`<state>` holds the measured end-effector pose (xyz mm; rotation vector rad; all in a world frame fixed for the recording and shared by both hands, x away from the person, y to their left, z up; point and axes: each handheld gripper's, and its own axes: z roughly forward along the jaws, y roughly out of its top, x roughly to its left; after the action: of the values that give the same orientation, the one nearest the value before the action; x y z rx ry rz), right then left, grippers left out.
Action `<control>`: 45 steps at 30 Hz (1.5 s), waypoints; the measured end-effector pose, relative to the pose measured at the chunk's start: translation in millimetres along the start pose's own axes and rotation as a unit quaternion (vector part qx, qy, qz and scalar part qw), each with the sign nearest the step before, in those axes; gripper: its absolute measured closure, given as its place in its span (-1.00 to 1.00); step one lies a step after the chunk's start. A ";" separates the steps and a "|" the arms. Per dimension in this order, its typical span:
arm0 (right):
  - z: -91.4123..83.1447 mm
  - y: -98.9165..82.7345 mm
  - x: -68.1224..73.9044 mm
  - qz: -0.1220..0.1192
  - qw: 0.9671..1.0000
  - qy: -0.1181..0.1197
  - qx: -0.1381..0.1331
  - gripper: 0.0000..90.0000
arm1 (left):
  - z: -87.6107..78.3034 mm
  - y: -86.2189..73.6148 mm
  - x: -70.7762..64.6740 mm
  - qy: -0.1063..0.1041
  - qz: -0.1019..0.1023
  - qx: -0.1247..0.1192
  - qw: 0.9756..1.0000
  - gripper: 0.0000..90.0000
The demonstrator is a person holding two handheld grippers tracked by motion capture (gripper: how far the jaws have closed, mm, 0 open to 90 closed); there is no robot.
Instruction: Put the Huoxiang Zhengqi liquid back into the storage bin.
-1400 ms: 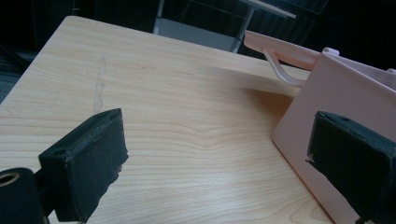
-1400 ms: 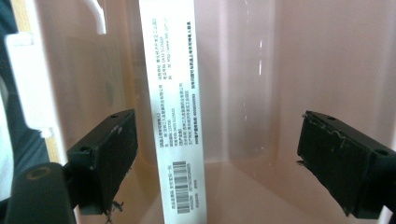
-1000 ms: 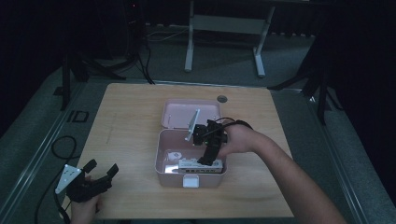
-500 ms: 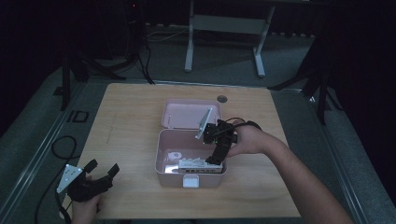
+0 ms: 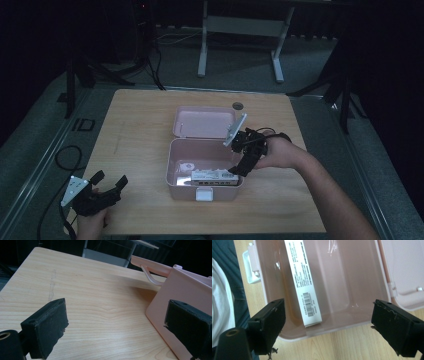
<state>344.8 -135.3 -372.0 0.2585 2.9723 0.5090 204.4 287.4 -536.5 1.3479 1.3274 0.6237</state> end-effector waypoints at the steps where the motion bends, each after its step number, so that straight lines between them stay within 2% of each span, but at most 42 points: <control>1: -0.7 -2.4 -0.3 0.003 1.000 0.000 -0.001 -0.73 | -0.1 0.0 0.1 0.000 0.000 0.000 1.000 -0.89; 5: -8.0 -12.6 0.2 0.013 1.000 -0.005 -0.016 -0.73 | -0.6 -0.3 1.0 0.001 -0.003 0.000 1.000 -0.89; 12: -17.8 -38.7 -4.0 0.046 0.998 -0.017 -0.040 -0.73 | -1.1 -0.3 -0.1 0.001 0.001 0.000 1.000 -0.89; 17: -15.8 -58.8 -7.3 0.074 0.995 -0.020 -0.058 -0.73 | -0.1 -0.4 -0.3 0.001 0.000 0.001 1.000 -0.89; 25: -8.8 -88.1 -9.0 0.111 0.991 -0.027 -0.073 -0.72 | -0.4 -0.5 -0.5 0.001 0.001 0.002 1.000 -0.89; 30: -5.2 -110.1 -10.5 0.145 0.984 -0.038 -0.092 -0.72 | 0.1 -0.9 -1.2 0.000 0.003 0.004 1.000 -0.89; 36: 2.4 -138.5 -8.6 0.193 0.974 -0.054 -0.107 -0.72 | -0.1 -1.2 -1.2 0.001 0.003 0.005 1.000 -0.89; 40: 8.1 -154.7 -6.3 0.213 0.968 -0.063 -0.113 -0.72 | 0.4 -1.5 -1.5 0.001 0.004 0.007 1.000 -0.89; 45: 16.0 -175.3 -3.7 0.246 0.957 -0.066 -0.137 -0.72 | 0.6 -1.2 -0.6 0.001 0.001 0.007 1.000 -0.89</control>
<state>324.8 -293.7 -446.1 0.9684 2.6483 0.9014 204.4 286.4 -537.6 1.3603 1.3339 0.6197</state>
